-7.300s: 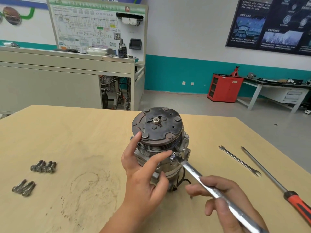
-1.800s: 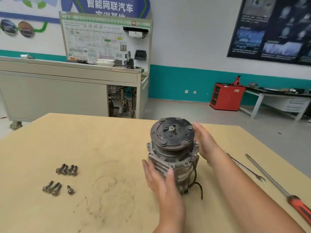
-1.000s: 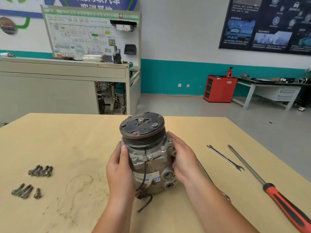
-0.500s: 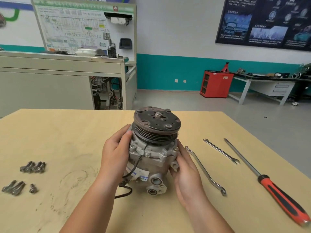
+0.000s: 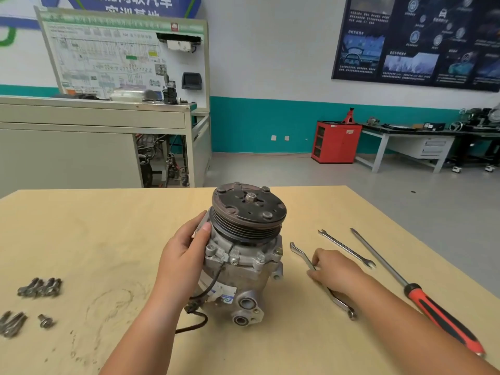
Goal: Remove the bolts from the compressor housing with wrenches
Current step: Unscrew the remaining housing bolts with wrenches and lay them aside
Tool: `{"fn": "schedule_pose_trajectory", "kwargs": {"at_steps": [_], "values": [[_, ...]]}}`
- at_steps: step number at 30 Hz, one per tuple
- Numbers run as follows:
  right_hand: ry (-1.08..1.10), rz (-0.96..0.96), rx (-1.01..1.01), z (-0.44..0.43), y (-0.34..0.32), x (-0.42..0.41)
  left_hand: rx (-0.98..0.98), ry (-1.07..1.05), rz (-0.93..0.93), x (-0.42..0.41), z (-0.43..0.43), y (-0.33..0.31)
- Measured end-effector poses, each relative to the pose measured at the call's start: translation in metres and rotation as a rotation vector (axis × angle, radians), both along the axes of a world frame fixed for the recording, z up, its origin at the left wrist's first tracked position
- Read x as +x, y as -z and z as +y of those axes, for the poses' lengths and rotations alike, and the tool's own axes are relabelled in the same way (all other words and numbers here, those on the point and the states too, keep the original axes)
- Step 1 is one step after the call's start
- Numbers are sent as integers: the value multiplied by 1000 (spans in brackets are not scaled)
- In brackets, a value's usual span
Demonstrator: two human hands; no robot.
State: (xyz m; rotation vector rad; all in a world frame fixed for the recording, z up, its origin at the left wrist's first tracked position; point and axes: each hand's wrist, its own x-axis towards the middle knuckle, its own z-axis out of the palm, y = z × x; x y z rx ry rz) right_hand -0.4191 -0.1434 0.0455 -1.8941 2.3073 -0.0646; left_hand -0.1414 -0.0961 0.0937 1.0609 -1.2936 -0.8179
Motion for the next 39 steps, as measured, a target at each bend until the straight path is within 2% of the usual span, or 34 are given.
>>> {"fn": "schedule_pose_trajectory", "kwargs": {"at_steps": [2, 3, 5, 6, 8, 11, 13, 15, 17, 19, 21, 22, 23, 24, 25, 26, 28, 32, 34, 35, 39], "values": [[-6, -114, -3, -3, 3, -3, 8, 30, -64, 5, 4, 0], [5, -282, 15, -1, 3, -5, 8, 38, -92, 7, 7, 0], [59, -848, 38, 13, -3, -1, -2, 35, -133, 9, 14, 1], [107, -1159, -9, 22, -7, 1, -14, 21, -159, 7, 18, 0], [147, -1664, -125, 44, -15, 3, -51, -24, -206, -1, 25, -3], [23, -2179, -334, 88, -31, 11, -83, -83, -196, -18, 30, -4], [-220, -2412, -327, 112, -36, 21, -115, -99, -145, -28, 34, -4], [-75, -2281, -511, 134, -43, 31, -142, -109, -121, -34, 39, -1], [-223, -2450, -441, 143, -36, 33, -180, -121, -144, -35, 42, 3], [-282, -2548, -341, 154, -36, 35, -238, -145, -209, -35, 43, 8], [-166, -2507, -319, 165, -42, 41, -305, -164, -267, -33, 44, 12], [-22, -2340, -407, 171, -49, 47, -340, -169, -285, -33, 44, 13], [14, -2060, -543, 174, -52, 50, -372, -171, -304, -32, 44, 14], [-172, -1922, -550, 171, -46, 62, -402, -173, -318, -32, 43, 14], [-198, -1891, -473, 172, -49, 66, -432, -174, -326, -32, 42, 14], [-153, -1766, -505, 174, -55, 73, -461, -172, -328, -32, 41, 15], [-164, -1642, -505, 175, -62, 82, -513, -161, -327, -31, 39, 16], [-207, -1579, -528, 174, -49, 84, -545, -162, -421, -30, 37, 16], [-226, -1515, -603, 175, -48, 89, -546, -166, -460, -30, 36, 13], [-207, -1439, -682, 176, -52, 94, -542, -170, -477, -30, 36, 13], [-219, -902, -868, 179, -65, 105, -492, -167, -505, -29, 35, 15]]}}
